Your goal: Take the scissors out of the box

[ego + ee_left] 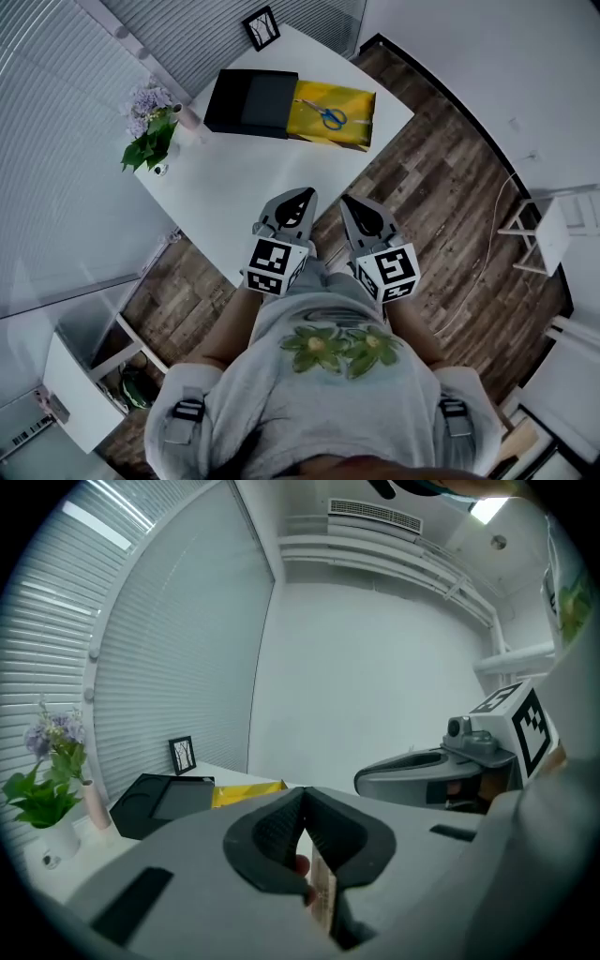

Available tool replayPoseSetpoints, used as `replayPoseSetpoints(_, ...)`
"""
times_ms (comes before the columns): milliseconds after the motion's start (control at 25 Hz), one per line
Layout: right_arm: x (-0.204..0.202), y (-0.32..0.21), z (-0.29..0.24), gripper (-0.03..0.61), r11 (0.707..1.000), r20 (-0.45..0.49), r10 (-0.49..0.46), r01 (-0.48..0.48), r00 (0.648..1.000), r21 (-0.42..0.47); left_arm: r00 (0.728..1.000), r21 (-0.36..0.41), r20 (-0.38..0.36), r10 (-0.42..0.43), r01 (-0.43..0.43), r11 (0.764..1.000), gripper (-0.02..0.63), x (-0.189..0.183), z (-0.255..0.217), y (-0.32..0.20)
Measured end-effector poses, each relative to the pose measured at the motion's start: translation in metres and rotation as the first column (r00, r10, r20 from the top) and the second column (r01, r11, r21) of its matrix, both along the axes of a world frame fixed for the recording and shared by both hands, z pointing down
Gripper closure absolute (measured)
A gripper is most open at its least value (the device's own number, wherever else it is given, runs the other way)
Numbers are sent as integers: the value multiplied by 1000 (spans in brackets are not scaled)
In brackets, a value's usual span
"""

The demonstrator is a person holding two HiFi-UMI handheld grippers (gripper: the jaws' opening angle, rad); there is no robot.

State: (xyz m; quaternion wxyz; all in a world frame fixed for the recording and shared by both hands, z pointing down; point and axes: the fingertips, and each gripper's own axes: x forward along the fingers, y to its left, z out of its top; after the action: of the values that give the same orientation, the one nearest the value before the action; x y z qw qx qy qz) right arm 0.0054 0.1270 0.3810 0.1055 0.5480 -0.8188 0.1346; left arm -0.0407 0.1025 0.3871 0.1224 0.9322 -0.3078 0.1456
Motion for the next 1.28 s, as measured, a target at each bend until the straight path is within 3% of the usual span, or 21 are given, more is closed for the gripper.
replayPoseSetpoints(440,33,-74,8,571,1000,-40,-18,18,999,-18,1000,-46,31,-7,8,999,607,22,18,-63)
replayPoseSetpoints(760,49,-140,9,571,995,-70,-91,89,993,-36,997,-71,41,-70,73,995,608,41,25,-122)
replayPoseSetpoints(960,68,-162,29,571,989,-92,-116,106,989,-102,992,-95,13,-129,129,987,608,53,31,-145)
replayPoseSetpoints(1280,84,-195,60,571,974,-109,-184,166,977,-155,982,-108,51,-183,187,976,609,60,61,-171)
